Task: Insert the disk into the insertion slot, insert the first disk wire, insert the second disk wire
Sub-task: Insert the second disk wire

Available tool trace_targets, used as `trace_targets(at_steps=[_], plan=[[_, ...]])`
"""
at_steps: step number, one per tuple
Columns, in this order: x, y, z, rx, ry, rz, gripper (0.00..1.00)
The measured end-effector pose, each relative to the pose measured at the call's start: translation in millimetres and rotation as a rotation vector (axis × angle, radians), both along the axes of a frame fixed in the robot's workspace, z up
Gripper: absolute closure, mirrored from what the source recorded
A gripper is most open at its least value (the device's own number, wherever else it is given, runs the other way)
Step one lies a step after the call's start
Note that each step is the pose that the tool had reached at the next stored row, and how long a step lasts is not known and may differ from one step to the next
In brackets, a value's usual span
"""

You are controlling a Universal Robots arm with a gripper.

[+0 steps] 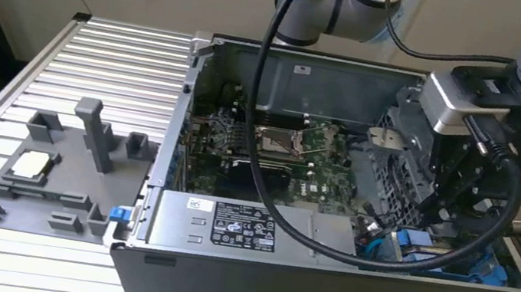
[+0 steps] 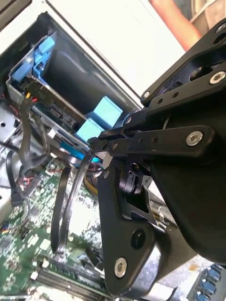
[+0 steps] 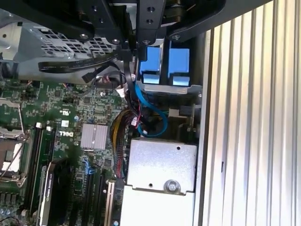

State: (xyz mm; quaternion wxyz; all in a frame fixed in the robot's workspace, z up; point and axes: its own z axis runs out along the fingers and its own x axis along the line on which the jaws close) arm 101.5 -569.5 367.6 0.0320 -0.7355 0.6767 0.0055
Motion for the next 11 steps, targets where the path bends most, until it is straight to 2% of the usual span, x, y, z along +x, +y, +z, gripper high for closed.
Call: trace_targets(at_steps=[1,7,11], plan=[[1.4,0.2,-0.8,-0.0043,-0.0001,-0.003,0.84],[13.0,0.2,-8.4,-0.0043,-0.0020,-0.015,0.84],[24.0,0.2,-13.7,-0.0045,-0.0034,-0.018,0.84]])
